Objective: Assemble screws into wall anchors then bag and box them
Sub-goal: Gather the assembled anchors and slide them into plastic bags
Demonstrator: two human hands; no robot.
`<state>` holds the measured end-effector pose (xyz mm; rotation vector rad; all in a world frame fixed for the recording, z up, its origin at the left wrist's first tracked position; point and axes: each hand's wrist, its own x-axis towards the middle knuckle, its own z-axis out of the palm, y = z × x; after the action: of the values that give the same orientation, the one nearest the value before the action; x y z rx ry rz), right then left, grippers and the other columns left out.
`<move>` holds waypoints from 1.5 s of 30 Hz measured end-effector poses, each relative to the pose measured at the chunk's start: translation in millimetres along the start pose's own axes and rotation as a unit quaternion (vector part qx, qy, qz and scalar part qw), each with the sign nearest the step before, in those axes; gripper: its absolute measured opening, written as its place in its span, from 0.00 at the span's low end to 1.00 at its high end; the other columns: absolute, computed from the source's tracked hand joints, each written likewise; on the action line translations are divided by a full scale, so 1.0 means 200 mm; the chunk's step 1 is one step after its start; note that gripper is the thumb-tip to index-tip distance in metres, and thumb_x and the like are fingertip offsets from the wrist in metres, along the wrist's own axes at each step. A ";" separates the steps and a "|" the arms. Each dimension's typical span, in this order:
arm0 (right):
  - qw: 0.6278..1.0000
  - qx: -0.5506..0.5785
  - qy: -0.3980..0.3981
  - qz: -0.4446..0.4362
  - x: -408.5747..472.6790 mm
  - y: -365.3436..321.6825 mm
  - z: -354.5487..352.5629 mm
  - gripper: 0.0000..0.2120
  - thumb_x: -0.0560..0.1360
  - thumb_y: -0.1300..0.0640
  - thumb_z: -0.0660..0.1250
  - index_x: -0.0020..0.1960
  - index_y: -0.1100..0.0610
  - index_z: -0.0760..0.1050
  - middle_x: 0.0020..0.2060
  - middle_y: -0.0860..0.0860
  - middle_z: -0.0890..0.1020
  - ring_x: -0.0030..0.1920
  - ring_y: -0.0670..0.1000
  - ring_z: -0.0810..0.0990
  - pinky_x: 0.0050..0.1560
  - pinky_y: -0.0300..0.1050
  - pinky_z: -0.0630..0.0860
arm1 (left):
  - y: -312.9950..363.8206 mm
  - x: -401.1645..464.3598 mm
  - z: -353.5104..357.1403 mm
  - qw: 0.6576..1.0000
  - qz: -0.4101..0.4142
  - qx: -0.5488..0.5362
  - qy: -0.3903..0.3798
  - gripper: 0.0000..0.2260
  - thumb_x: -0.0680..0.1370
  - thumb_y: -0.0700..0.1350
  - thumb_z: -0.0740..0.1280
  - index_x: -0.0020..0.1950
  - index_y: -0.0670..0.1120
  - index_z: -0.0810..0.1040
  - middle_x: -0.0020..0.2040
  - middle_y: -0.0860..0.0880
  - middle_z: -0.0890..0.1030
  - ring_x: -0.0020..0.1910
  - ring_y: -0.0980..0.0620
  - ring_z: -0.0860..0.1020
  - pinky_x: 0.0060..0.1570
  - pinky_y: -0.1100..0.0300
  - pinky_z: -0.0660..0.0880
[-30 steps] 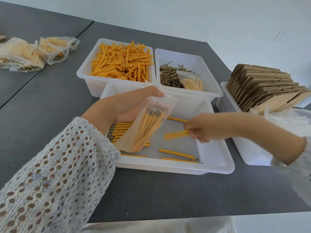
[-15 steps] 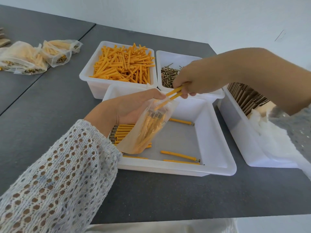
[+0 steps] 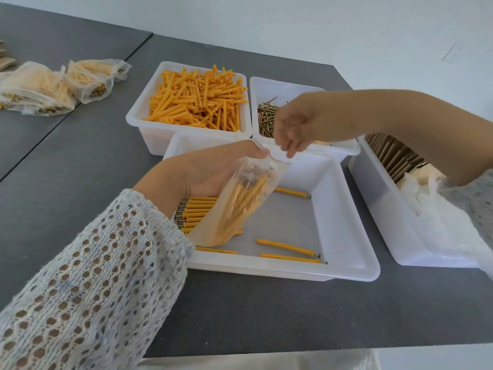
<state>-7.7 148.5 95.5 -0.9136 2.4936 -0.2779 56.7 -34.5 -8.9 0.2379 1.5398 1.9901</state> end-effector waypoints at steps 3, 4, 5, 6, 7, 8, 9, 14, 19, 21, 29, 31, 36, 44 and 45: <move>0.994 -0.044 -0.070 0.069 -0.05 0.07 0.11 0.12 0.79 0.66 0.56 0.47 0.59 0.78 0.44 0.54 0.85 0.46 0.52 0.85 0.48 0.41 0.80 | -0.01 0.01 -0.02 1.000 -0.010 -0.007 -0.004 0.20 0.66 0.51 0.72 0.56 0.48 0.77 0.47 0.46 0.81 0.48 0.46 0.72 0.48 0.53 0.74; 0.986 -0.068 -0.124 0.090 -0.07 0.08 0.17 0.10 0.80 0.62 0.58 0.49 0.58 0.78 0.43 0.52 0.85 0.47 0.51 0.84 0.45 0.38 0.78 | -0.01 0.01 -0.02 1.000 -0.009 -0.006 -0.005 0.20 0.67 0.51 0.72 0.57 0.49 0.77 0.48 0.46 0.82 0.48 0.45 0.72 0.48 0.54 0.76; 0.975 -0.097 -0.174 0.103 -0.09 0.08 0.24 0.07 0.81 0.56 0.61 0.51 0.56 0.77 0.43 0.50 0.84 0.48 0.51 0.83 0.44 0.37 0.76 | -0.01 0.01 -0.03 1.000 -0.008 -0.004 -0.006 0.19 0.67 0.51 0.72 0.56 0.49 0.79 0.49 0.45 0.81 0.50 0.44 0.72 0.47 0.54 0.77; 0.961 -0.133 -0.218 0.106 -0.11 0.09 0.32 0.10 0.80 0.49 0.63 0.54 0.54 0.77 0.44 0.48 0.83 0.49 0.50 0.81 0.43 0.37 0.74 | -0.01 0.01 -0.03 1.000 -0.006 -0.002 -0.005 0.17 0.67 0.52 0.72 0.54 0.50 0.81 0.49 0.45 0.81 0.50 0.43 0.72 0.46 0.54 0.78; 0.949 -0.161 -0.251 0.106 -0.14 0.10 0.41 0.14 0.79 0.44 0.64 0.57 0.52 0.75 0.46 0.46 0.81 0.48 0.50 0.79 0.42 0.38 0.72 | -0.01 0.01 -0.02 1.000 -0.006 0.000 -0.004 0.14 0.67 0.52 0.72 0.51 0.51 0.84 0.50 0.45 0.81 0.51 0.43 0.72 0.46 0.54 0.78; 0.941 -0.185 -0.266 0.102 -0.16 0.11 0.50 0.14 0.78 0.43 0.65 0.57 0.52 0.72 0.46 0.46 0.78 0.46 0.49 0.77 0.40 0.40 0.71 | -0.01 0.01 -0.02 1.000 -0.006 0.002 -0.002 0.12 0.67 0.52 0.72 0.49 0.52 0.86 0.50 0.45 0.81 0.51 0.43 0.72 0.47 0.54 0.78; 0.940 -0.210 -0.257 0.083 -0.17 0.11 0.58 0.12 0.78 0.46 0.64 0.55 0.52 0.69 0.46 0.47 0.75 0.44 0.50 0.75 0.40 0.43 0.71 | -0.01 0.01 -0.02 1.000 -0.006 0.003 0.000 0.12 0.67 0.52 0.72 0.48 0.53 0.86 0.51 0.44 0.81 0.52 0.42 0.72 0.47 0.54 0.78; 0.953 -0.236 -0.190 0.030 -0.17 0.15 0.70 0.08 0.80 0.51 0.62 0.51 0.51 0.63 0.47 0.51 0.72 0.47 0.54 0.76 0.46 0.47 0.73 | -0.02 0.02 -0.04 1.000 -0.005 0.009 0.001 0.12 0.68 0.53 0.71 0.49 0.53 0.86 0.52 0.45 0.81 0.56 0.41 0.70 0.48 0.54 0.79; 0.947 -0.236 -0.213 0.040 -0.17 0.15 0.68 0.09 0.82 0.49 0.60 0.50 0.54 0.66 0.45 0.52 0.75 0.39 0.51 0.72 0.36 0.40 0.65 | -0.02 0.01 -0.04 1.000 -0.001 0.011 -0.001 0.12 0.68 0.53 0.71 0.49 0.53 0.86 0.51 0.46 0.83 0.51 0.44 0.75 0.48 0.54 0.79; 0.943 -0.246 -0.222 0.035 -0.18 0.14 0.69 0.09 0.82 0.51 0.58 0.50 0.56 0.68 0.43 0.51 0.74 0.38 0.51 0.71 0.36 0.41 0.65 | -0.02 0.01 -0.04 1.000 0.000 0.009 -0.002 0.12 0.68 0.53 0.71 0.49 0.53 0.86 0.52 0.45 0.82 0.50 0.46 0.77 0.48 0.54 0.79; 0.952 -0.195 -0.228 0.055 -0.21 0.16 0.69 0.12 0.84 0.51 0.53 0.49 0.57 0.69 0.38 0.48 0.71 0.35 0.48 0.68 0.36 0.39 0.65 | -0.02 0.00 -0.03 1.000 0.002 0.020 -0.004 0.12 0.67 0.54 0.71 0.48 0.54 0.87 0.51 0.46 0.82 0.50 0.45 0.76 0.48 0.54 0.79; 0.953 -0.182 -0.235 0.056 -0.21 0.16 0.68 0.13 0.84 0.49 0.52 0.49 0.56 0.68 0.39 0.48 0.71 0.36 0.48 0.68 0.37 0.40 0.65 | -0.01 0.00 -0.03 1.000 0.000 0.023 -0.003 0.12 0.67 0.54 0.71 0.48 0.54 0.87 0.52 0.45 0.81 0.51 0.44 0.74 0.48 0.54 0.79; 0.957 -0.135 -0.251 0.060 -0.21 0.16 0.65 0.13 0.85 0.48 0.52 0.49 0.56 0.67 0.40 0.51 0.75 0.37 0.48 0.71 0.40 0.41 0.67 | -0.01 0.00 -0.02 1.000 -0.006 0.028 0.000 0.12 0.68 0.55 0.71 0.49 0.54 0.86 0.54 0.44 0.80 0.55 0.42 0.72 0.49 0.53 0.78; 0.979 -0.097 -0.142 0.107 -0.20 0.12 0.19 0.12 0.82 0.63 0.55 0.44 0.52 0.72 0.34 0.52 0.77 0.33 0.49 0.77 0.43 0.43 0.74 | -0.01 -0.01 -0.01 0.999 -0.011 0.031 -0.001 0.13 0.68 0.55 0.71 0.48 0.53 0.87 0.58 0.42 0.78 0.58 0.41 0.70 0.52 0.53 0.75; 0.979 -0.123 -0.115 0.115 -0.20 0.11 0.12 0.14 0.81 0.65 0.54 0.44 0.51 0.73 0.34 0.51 0.77 0.33 0.49 0.76 0.39 0.41 0.73 | -0.01 0.00 -0.01 1.000 -0.012 0.029 -0.002 0.12 0.68 0.54 0.71 0.48 0.53 0.87 0.59 0.41 0.76 0.58 0.41 0.69 0.52 0.53 0.75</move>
<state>19.3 191.0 81.3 -0.6942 2.4188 0.2066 57.2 -36.1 -10.2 0.2458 1.5923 1.9281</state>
